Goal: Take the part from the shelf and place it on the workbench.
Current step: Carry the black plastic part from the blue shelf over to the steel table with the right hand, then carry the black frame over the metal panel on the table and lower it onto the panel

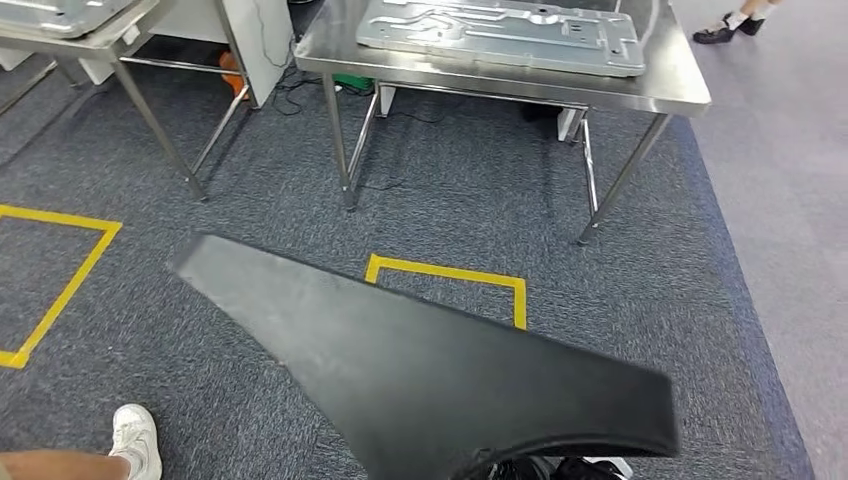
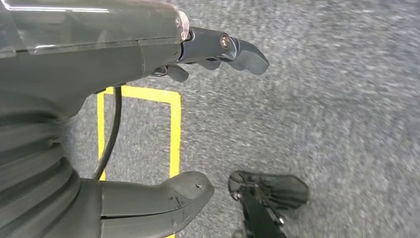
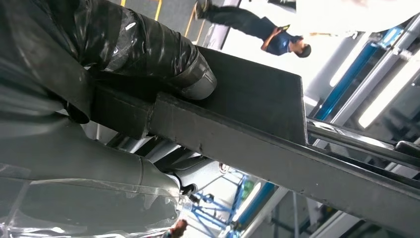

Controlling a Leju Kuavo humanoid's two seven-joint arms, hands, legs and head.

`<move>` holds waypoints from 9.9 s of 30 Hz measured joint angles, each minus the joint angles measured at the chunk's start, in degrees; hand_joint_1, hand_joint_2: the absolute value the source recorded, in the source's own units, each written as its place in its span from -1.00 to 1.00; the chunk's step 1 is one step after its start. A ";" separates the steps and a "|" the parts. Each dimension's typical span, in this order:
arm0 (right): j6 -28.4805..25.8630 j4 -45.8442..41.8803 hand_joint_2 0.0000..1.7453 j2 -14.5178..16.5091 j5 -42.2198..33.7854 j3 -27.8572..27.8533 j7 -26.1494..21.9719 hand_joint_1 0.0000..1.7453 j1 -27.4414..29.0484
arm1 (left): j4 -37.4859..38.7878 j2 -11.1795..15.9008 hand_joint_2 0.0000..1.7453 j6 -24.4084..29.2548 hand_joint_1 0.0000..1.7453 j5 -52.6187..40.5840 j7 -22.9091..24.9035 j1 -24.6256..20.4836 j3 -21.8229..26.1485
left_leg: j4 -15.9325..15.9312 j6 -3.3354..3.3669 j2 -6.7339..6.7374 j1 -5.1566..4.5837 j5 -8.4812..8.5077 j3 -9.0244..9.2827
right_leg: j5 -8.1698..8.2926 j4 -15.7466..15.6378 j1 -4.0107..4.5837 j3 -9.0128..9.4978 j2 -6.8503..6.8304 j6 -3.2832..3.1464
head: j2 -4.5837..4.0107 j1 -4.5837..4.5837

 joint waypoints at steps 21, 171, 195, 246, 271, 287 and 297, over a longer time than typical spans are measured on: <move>0.86 0.29 1.00 -0.19 -0.39 -0.77 0.38 1.00 0.09 | 0.00 -0.18 1.00 -0.93 -1.00 0.75 -0.64 -0.32 0.71 | 0.75 -0.57 -4.29 -0.78 0.44 -1.22 | 3.09 -10.70 1.48 6.08 4.90 -3.16 | 0.00 -0.03; -5.79 -1.66 1.00 -3.27 5.32 -3.51 0.05 1.00 2.34 | 0.02 -0.75 1.00 -2.32 -1.00 -0.87 -4.00 0.24 4.11 | 7.43 -2.03 -3.79 -0.57 -0.04 -4.82 | 0.77 -12.30 0.79 10.36 0.92 -3.62 | 0.00 -0.04; -6.49 -2.26 1.00 -3.26 5.60 -3.62 -0.26 1.00 2.60 | 0.02 -0.46 1.00 -2.34 -1.00 -1.56 -4.40 -0.12 4.24 | 6.88 -1.81 -3.83 -0.58 -4.58 1.10 | 3.94 -11.65 0.83 6.16 0.78 -3.95 | 0.00 0.07; -6.30 -1.31 1.00 -5.24 3.29 -14.07 5.11 1.00 -9.14 | 0.02 0.05 1.00 -3.20 -1.00 -3.92 -5.09 -0.67 4.39 | 0.62 0.85 -3.87 -0.84 1.75 -1.78 | -3.20 4.61 0.17 -0.64 0.91 -0.75 | 0.00 0.04; -5.96 45.31 1.00 -3.49 50.33 0.93 19.76 1.00 -50.59 | 0.02 0.39 1.00 -5.76 -1.00 -10.52 -4.84 -3.13 1.63 | 0.77 -0.02 -3.69 -0.21 3.15 -3.72 | 0.77 -5.41 0.51 2.36 1.04 -1.24 | 0.00 0.09; -14.67 67.05 1.00 5.15 50.57 13.31 12.95 1.00 -55.14 | 0.02 0.04 1.00 -7.98 -1.00 -12.36 -7.80 -4.54 -1.59 | 7.10 -2.43 -4.01 -0.25 -2.02 -5.25 | 5.34 -10.96 0.41 3.53 0.82 -3.75 | 0.00 0.08; -17.16 76.71 -1.00 6.47 48.34 13.32 11.95 -1.00 -51.28 | 0.02 0.12 1.00 -8.44 -1.00 -12.51 -9.57 -4.57 -2.60 | 1.03 -1.71 -4.01 -0.67 3.56 -4.18 | 4.08 -10.26 0.99 4.34 1.01 -3.07 | 0.00 0.08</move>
